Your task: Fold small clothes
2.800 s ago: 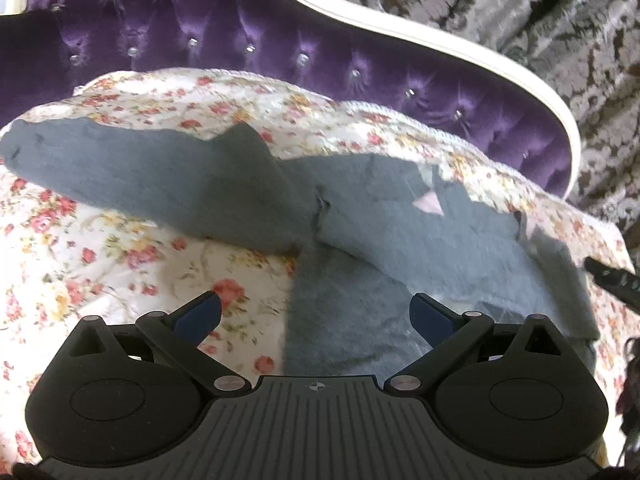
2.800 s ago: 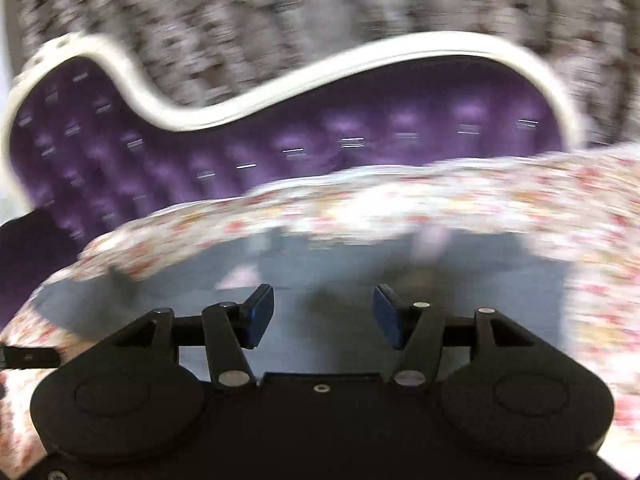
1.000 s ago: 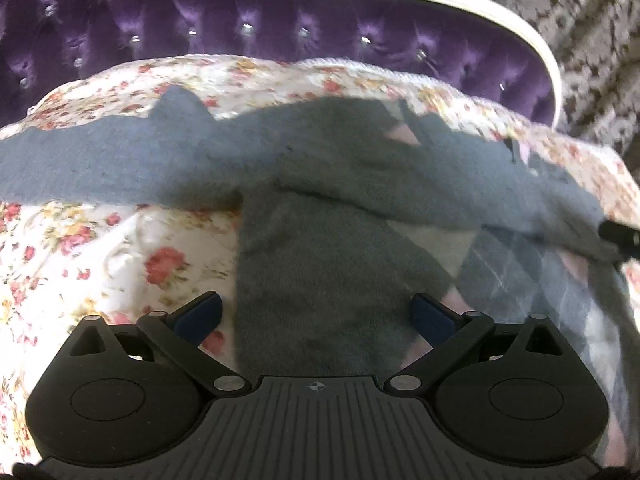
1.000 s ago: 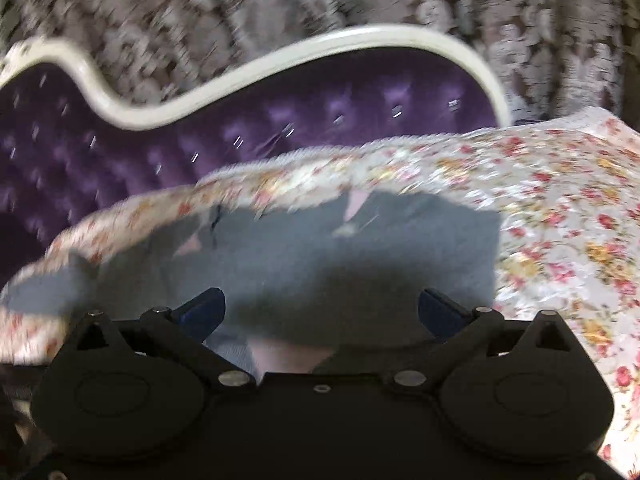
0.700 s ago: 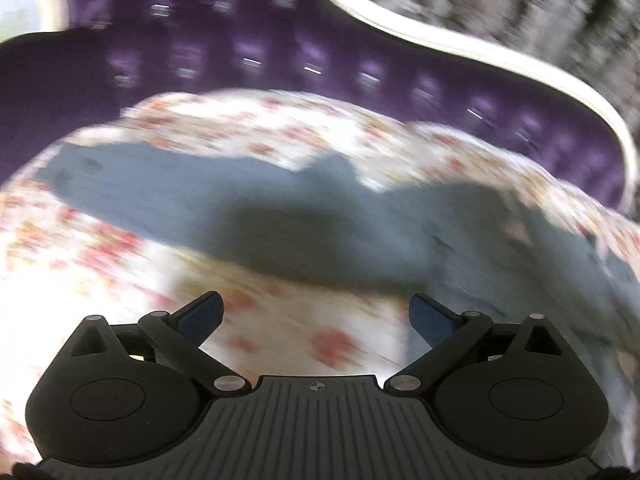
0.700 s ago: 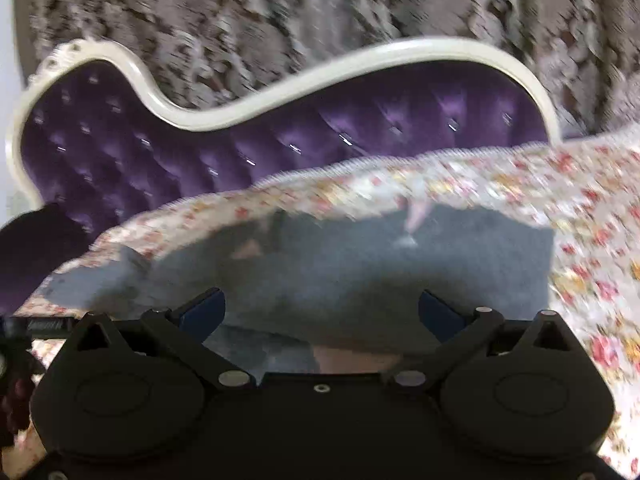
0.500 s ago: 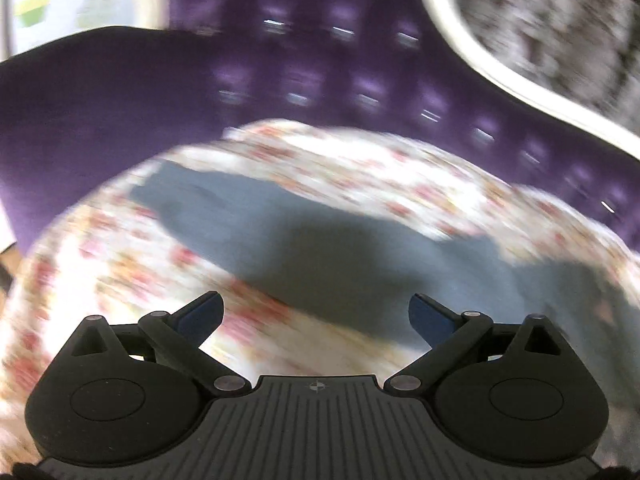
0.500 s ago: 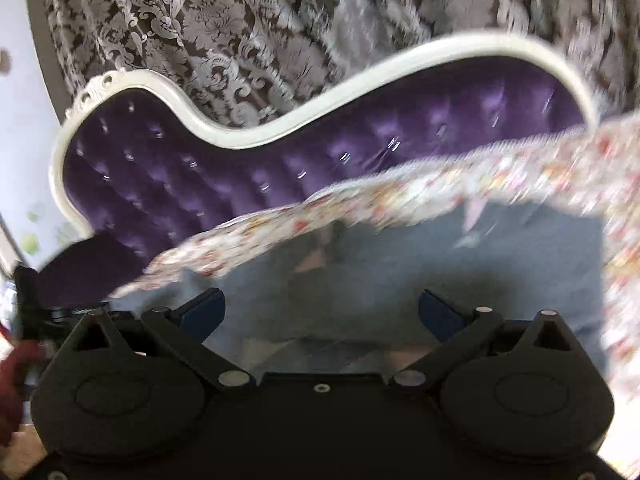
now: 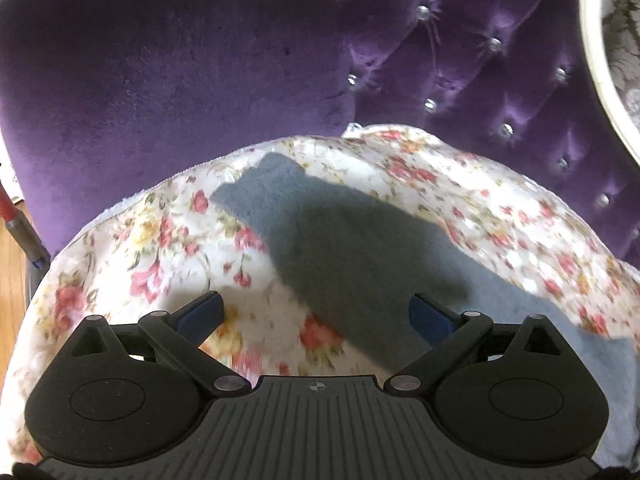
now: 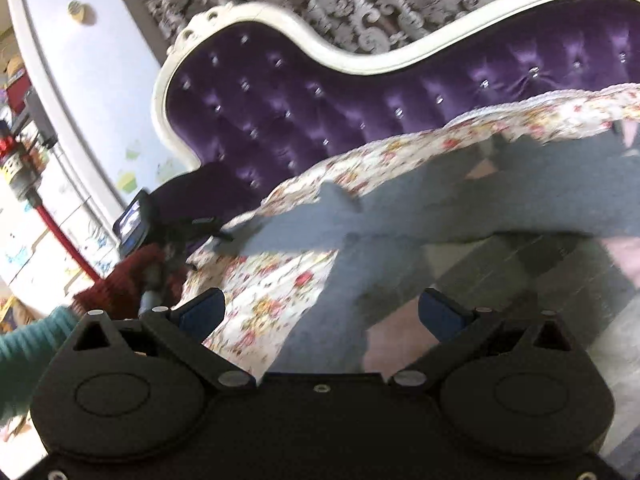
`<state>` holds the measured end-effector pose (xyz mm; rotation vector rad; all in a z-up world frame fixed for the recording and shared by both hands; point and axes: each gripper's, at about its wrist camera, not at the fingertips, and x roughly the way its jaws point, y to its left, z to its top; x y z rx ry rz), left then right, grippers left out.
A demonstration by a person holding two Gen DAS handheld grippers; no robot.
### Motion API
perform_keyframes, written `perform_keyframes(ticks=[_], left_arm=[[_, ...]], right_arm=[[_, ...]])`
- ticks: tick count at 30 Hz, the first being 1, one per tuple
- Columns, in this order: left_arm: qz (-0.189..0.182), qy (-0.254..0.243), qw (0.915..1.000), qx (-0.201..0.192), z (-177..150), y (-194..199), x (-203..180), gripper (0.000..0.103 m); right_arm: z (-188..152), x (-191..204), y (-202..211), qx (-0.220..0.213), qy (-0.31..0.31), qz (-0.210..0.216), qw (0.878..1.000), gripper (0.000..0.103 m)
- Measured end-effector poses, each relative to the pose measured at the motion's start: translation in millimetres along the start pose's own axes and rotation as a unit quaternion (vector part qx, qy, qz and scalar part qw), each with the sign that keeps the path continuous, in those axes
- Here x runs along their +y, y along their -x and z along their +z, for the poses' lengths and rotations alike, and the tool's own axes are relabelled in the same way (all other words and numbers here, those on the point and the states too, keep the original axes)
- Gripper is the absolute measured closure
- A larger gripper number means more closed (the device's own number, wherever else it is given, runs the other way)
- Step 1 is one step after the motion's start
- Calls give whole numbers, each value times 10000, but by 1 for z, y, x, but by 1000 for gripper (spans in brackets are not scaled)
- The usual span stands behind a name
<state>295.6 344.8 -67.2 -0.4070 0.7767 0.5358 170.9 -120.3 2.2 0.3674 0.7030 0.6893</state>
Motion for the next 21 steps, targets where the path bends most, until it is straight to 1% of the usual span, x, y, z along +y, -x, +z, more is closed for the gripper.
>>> perform_keyframes(ticks=[4,7,8,9,10,11,12,13,14,16,17,19,21], left_arm=[[58,-43,9998,-163,9,-15,1,2],[44,-39,9996,-261,14,-23,2,2],[37,-63,9996,-281,15,-24,1,3],[16,-93,9994,-328,16,-24,1,8],[19,-131,9990,-417,16,-23,1,36],[72,-188,9984,-525,17,-22,-1,77],[-3,-213,9984,-520,18,-21,0,91],[-256,-129,9985,-459,19,-20,3,91],[-434,0,9978,-506,20,-16,5,92],[-535,131,9959,-714,19,-1,4,92],[-585,109,9952,-777,20,8,1,92],[-642,-91,9940,-880,22,31,-7,92],[-812,-289,9914,-982,25,57,-16,92]], right_arm=[[-7,2,-4,89,98,-43,9999,0],[-8,-3,-6,119,-22,-77,9999,0],[-9,-5,-6,118,-70,-87,9999,0],[-9,-7,-6,99,-84,-95,9999,0],[-8,-8,-6,85,-97,-110,9999,0],[-8,-9,-5,75,-100,-123,9998,0],[-7,-9,-7,68,-106,-133,9998,0],[-7,-10,-7,61,-122,-143,9998,0],[-7,-11,-7,61,-151,-152,9998,0],[-7,-13,-8,93,-205,-164,9996,0],[-7,-13,-8,99,-221,-170,9996,0],[-5,-14,-7,92,-223,-193,9995,0],[-4,-15,-4,55,-215,-223,9995,0]])
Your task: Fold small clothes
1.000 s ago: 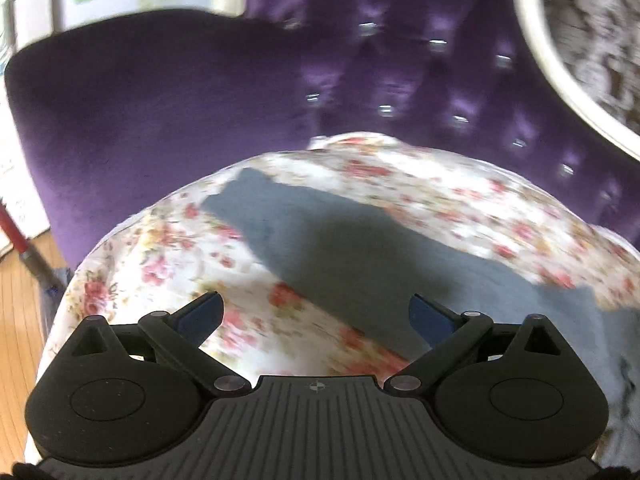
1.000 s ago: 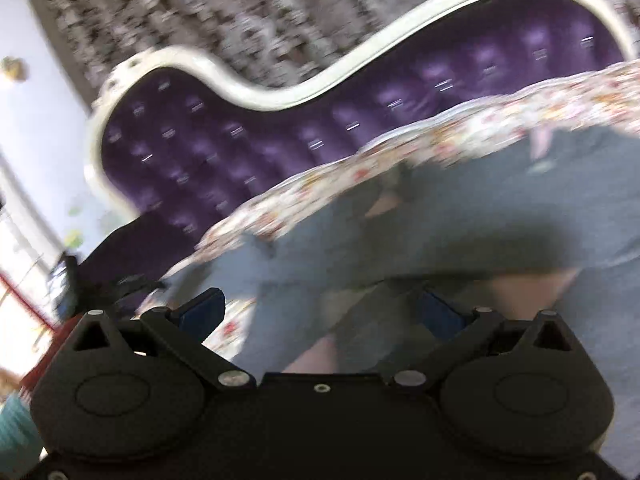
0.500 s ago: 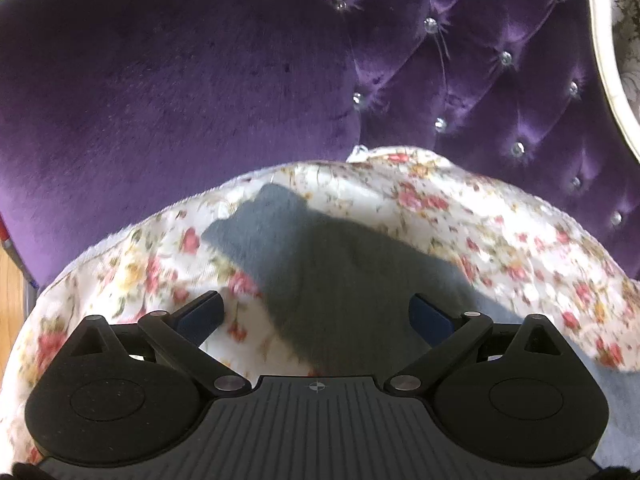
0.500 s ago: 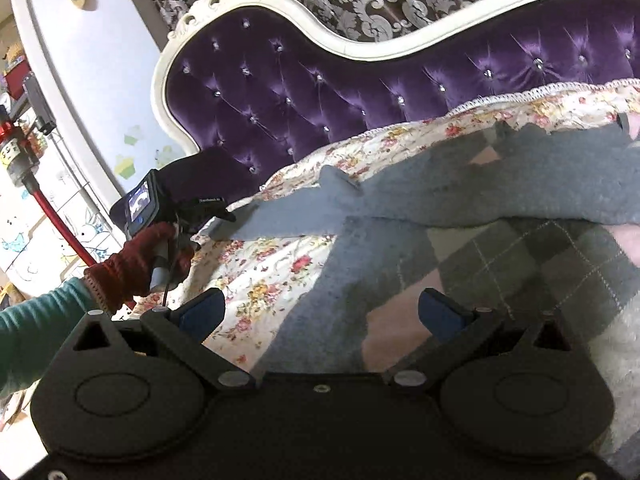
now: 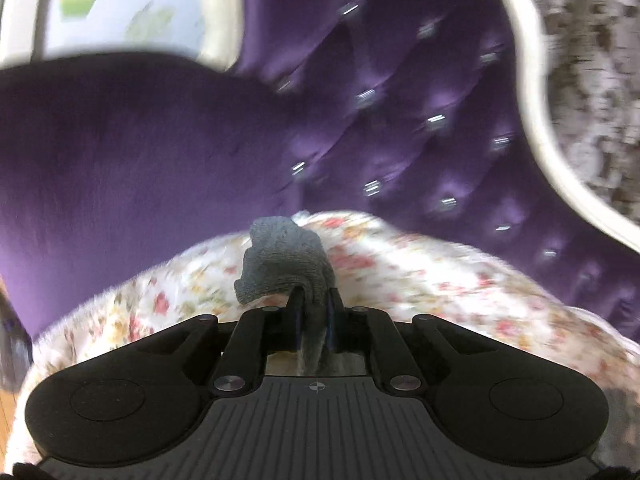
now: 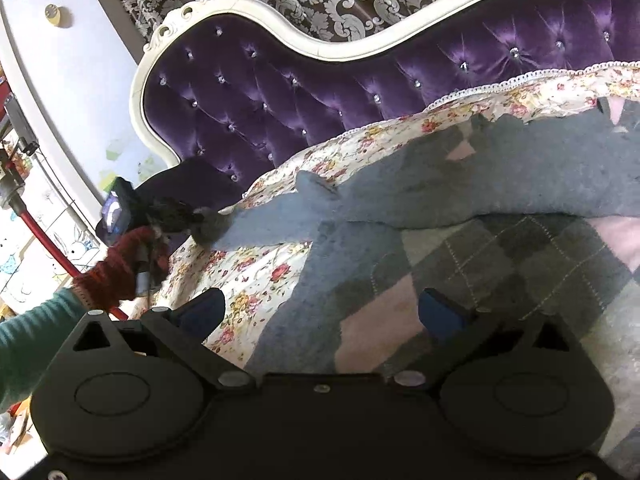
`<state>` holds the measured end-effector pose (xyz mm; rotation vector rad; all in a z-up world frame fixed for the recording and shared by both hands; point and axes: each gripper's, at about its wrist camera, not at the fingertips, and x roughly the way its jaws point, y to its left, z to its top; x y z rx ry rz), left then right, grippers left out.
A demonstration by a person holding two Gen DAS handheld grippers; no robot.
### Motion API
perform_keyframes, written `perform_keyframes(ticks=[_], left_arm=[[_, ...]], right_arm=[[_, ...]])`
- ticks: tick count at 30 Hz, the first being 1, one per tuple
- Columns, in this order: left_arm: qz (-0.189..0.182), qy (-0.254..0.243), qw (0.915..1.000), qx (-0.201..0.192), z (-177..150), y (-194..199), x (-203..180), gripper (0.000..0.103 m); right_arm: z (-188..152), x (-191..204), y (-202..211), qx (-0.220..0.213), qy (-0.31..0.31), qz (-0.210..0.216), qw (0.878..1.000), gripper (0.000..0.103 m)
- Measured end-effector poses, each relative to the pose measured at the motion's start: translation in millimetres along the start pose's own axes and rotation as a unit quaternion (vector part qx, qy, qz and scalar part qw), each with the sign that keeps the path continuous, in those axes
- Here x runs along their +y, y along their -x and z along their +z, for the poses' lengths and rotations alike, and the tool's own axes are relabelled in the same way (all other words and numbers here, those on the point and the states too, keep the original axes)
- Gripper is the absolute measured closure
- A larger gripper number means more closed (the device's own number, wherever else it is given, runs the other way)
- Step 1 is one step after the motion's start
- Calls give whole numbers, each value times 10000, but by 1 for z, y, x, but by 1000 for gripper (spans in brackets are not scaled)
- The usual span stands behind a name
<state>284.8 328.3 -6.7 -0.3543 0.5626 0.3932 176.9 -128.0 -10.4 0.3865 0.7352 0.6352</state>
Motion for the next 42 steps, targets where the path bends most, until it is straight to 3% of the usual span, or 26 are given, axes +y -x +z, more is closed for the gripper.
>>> perform_keyframes(ticks=[6,11,17,24,26,28,31,33,39,42], left_arm=[[-740,-518,9955,-288,19,72,-54,92],[-1570,-896,9824,-465,27,125,-116,93],[-2554,-1519,9523,-693,21,178,-205,94],[-3548,-1886,9152,-327,-23,193,-297,93],[-3566,-1994,9124,-238,-40,189,-309,92],[-3445,-2005,9171,-65,-59,181,-312,91],[-2939,-2039,9331,379,-91,160,-304,75],[-2609,-2119,9392,700,-113,146,-290,75],[-2038,-2011,9477,1412,-169,109,-240,65],[-1832,-2168,9457,1585,-190,97,-225,64]], right_arm=[[5,-2,10,-129,8,-185,9997,0],[8,-7,16,-146,-50,-371,9992,0],[17,-22,24,-233,-284,-685,9970,0],[35,-49,43,-515,-724,-1313,9874,0],[40,-56,49,-605,-770,-1485,9841,0],[43,-61,53,-675,-769,-1574,9822,0],[47,-71,57,-742,-864,-1712,9786,0],[48,-77,55,-683,-928,-1788,9771,0],[40,-78,44,-443,-671,-1781,9807,0],[33,-70,35,-381,-225,-1785,9829,0]])
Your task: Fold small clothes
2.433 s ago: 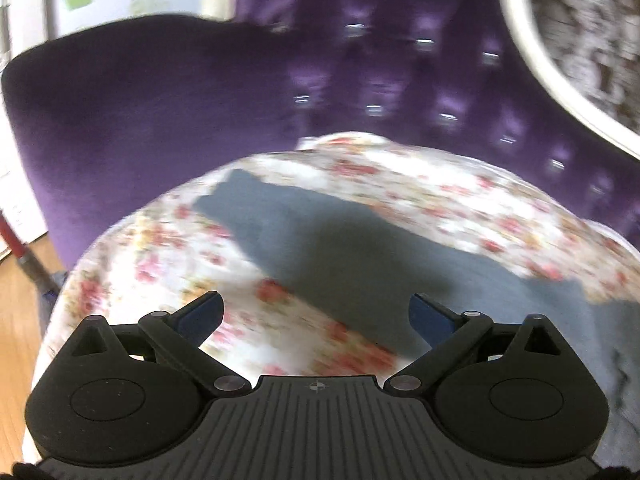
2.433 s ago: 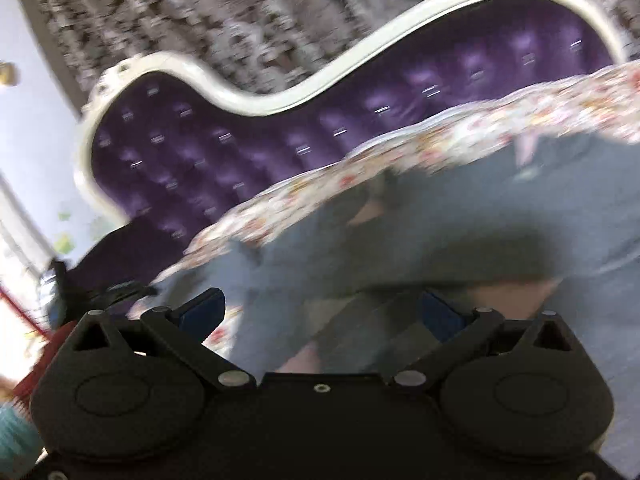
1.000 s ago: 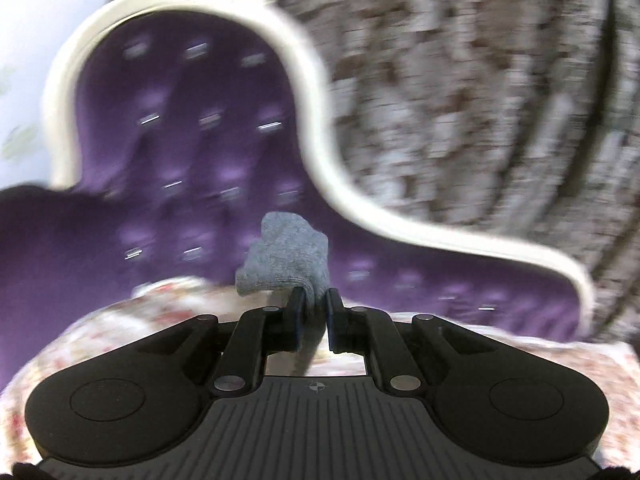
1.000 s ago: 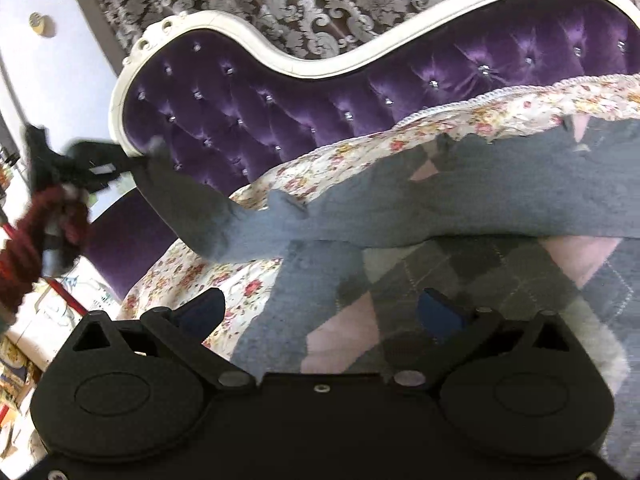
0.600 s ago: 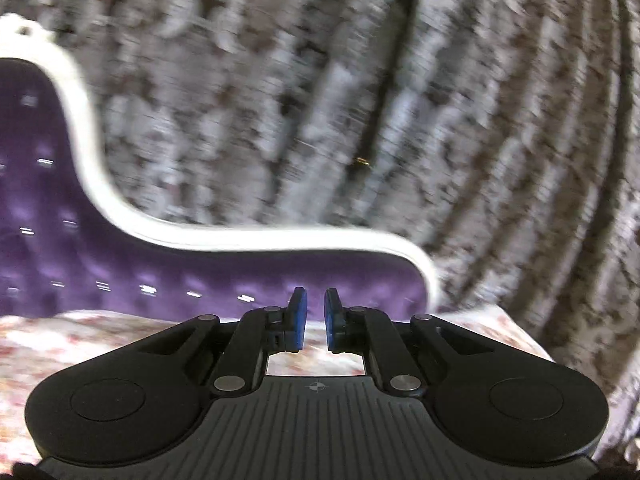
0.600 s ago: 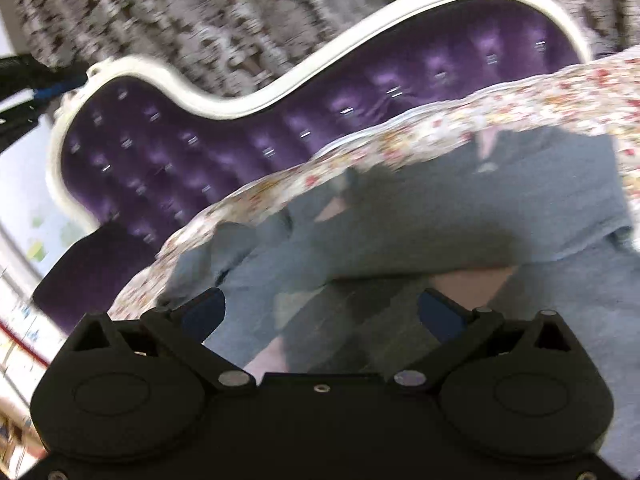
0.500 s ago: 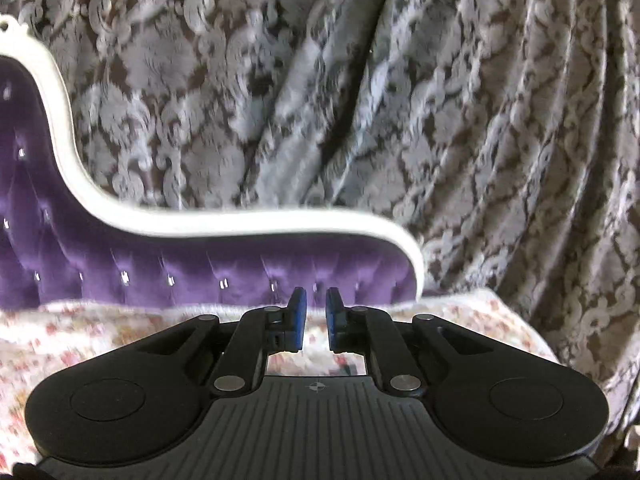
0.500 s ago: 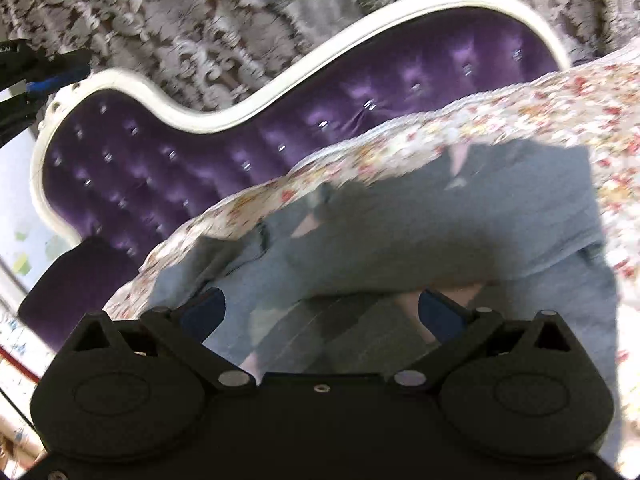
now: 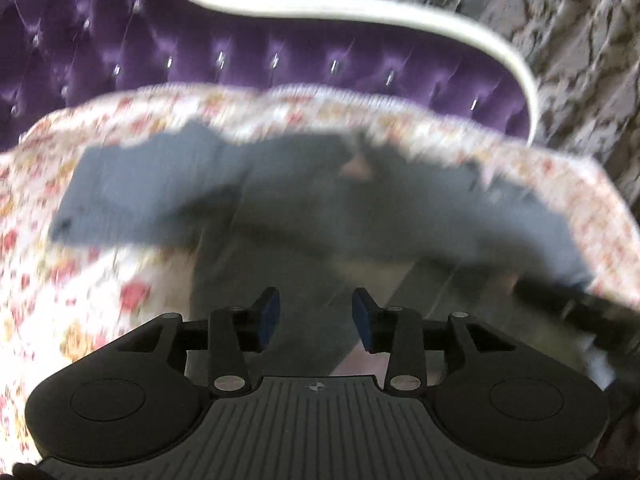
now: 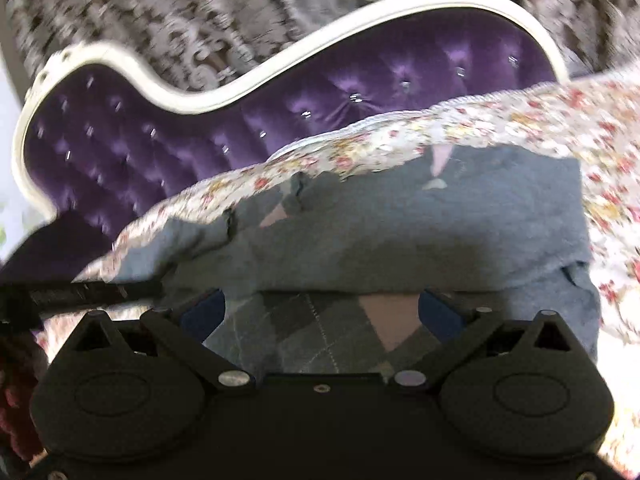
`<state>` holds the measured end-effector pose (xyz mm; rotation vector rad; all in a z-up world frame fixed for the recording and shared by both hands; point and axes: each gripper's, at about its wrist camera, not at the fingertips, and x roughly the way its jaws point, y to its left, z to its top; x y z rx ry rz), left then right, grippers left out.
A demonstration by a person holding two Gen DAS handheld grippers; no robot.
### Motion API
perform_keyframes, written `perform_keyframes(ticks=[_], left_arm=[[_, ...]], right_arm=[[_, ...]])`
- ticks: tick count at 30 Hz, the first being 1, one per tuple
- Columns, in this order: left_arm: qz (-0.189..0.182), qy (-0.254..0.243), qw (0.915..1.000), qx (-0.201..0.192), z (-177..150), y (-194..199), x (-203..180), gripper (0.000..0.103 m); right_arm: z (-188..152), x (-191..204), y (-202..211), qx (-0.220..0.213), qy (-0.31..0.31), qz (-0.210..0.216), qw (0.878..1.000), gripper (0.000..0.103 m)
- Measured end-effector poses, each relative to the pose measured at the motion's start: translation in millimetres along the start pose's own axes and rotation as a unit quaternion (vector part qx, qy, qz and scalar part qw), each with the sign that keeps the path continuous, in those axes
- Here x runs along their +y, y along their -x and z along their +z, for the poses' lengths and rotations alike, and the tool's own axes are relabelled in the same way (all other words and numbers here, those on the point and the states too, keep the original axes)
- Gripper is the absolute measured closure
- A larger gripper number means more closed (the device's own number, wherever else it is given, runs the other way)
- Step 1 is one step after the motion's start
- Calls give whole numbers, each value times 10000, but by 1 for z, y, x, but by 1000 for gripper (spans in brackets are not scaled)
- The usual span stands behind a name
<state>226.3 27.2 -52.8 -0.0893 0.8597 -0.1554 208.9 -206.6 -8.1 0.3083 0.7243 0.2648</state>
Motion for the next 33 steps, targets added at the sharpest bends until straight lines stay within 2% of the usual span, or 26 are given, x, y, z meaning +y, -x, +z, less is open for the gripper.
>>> perform_keyframes(ticks=[2,3,5,6,9,12,15,16,17,19,21,26,33], left_arm=[[84,-105,9999,27,-10,-5,5,59],[69,-114,9999,-85,-14,-5,8,56],[88,-98,9995,-278,-18,-3,14,43],[91,-97,9995,-304,-19,-5,14,42],[-25,-20,9997,-234,-15,-3,19,42],[-155,225,9996,-63,-11,-3,24,42],[-261,590,9979,33,-10,0,35,42],[-302,690,9971,53,-8,0,39,42],[-328,780,9964,59,-7,2,43,42],[-240,929,9954,1,-5,5,51,42],[-86,1052,9944,-52,-3,7,59,42],[-37,1447,9894,-64,0,11,77,42],[-99,1500,9886,-45,1,13,80,42]], right_arm=[[-4,5,-4,-1,173,36,9998,0],[-7,7,-6,-15,252,103,9996,0],[-12,11,-9,-10,439,255,9987,0],[-14,12,-10,12,507,307,9982,0],[-11,17,-14,139,523,543,9971,0],[3,23,-22,258,278,805,9960,0],[25,37,-39,413,314,821,9953,0],[33,45,-47,468,403,837,9946,4],[39,52,-55,473,488,890,9937,14],[51,63,-73,538,631,906,9924,27],[63,76,-96,658,742,850,9914,33],[76,95,-143,802,909,728,9900,34],[78,96,-192,1102,468,659,9906,33]])
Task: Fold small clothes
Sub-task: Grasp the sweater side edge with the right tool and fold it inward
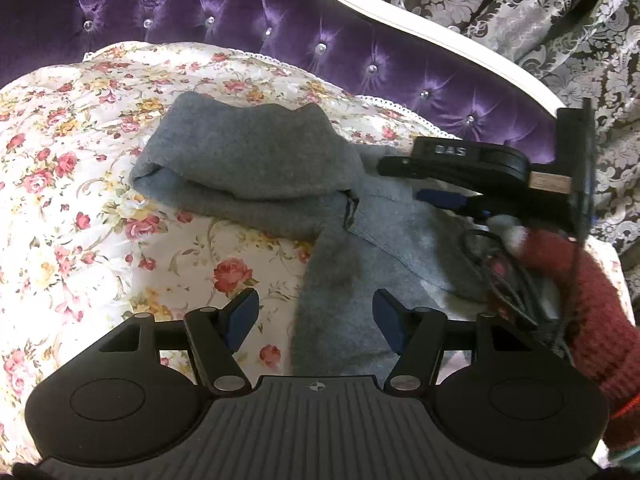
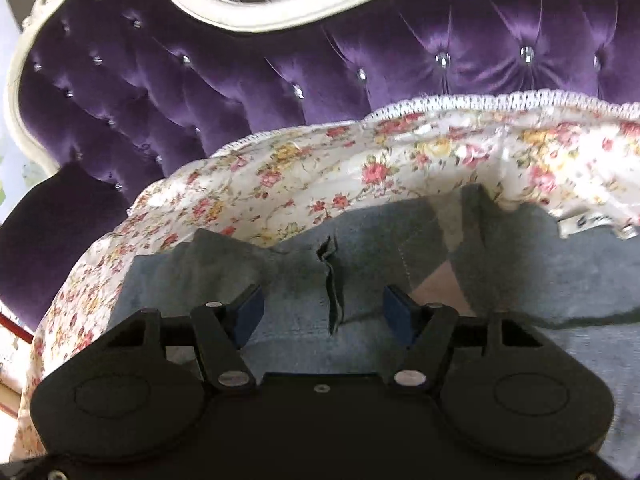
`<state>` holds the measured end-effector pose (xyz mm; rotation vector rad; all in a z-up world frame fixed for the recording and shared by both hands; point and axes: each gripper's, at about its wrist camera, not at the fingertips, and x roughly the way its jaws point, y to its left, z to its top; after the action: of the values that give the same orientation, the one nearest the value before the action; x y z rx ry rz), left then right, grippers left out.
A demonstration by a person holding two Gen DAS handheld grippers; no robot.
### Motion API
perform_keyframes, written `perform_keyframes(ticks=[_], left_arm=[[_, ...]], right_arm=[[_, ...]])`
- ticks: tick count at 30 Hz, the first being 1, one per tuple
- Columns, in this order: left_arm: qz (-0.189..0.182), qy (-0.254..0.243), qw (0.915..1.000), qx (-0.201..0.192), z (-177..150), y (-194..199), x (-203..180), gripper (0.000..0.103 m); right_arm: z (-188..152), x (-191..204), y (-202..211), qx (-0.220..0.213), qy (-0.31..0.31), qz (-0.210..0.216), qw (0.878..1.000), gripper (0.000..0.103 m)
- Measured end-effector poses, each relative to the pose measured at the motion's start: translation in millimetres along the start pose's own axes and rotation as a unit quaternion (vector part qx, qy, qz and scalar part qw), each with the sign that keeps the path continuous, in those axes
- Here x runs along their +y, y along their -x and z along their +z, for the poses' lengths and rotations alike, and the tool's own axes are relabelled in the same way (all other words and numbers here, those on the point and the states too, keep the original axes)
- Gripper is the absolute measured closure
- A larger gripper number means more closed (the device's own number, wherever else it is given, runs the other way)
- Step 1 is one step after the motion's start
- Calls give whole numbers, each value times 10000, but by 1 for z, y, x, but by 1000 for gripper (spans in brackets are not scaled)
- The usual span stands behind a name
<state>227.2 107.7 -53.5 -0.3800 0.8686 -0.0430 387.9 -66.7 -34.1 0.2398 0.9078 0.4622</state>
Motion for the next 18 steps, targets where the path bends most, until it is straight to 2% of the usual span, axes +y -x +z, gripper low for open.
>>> perform_keyframes(ticks=[3,5,6,8,10,13,16,18], left_arm=[[-14,7,10000,10,-1,0,0,42],[-6,-6,10000,18,-2,0,0,42],[-5,-10,10000,26,-2,0,0,42],[10,-16,10000,42,-3,-1,0,42],[32,-27,10000,63,-3,-3,0,42],[44,-46,9999,101,-5,-5,-2,42],[36,-89,9999,122,-8,-5,-4,42],[35,-167,9998,116,-9,-5,-6,42]], right_arm=[[0,1,-8,-2,-19,42,10000,36],[0,5,-10,-21,23,92,10000,56],[0,6,-11,-12,29,90,10000,62],[2,10,-12,-22,82,91,9999,92],[5,16,-11,-81,172,114,9998,93],[15,29,15,-345,197,445,9982,93],[29,38,69,-742,303,725,9941,93],[33,36,113,-981,340,719,9920,93]])
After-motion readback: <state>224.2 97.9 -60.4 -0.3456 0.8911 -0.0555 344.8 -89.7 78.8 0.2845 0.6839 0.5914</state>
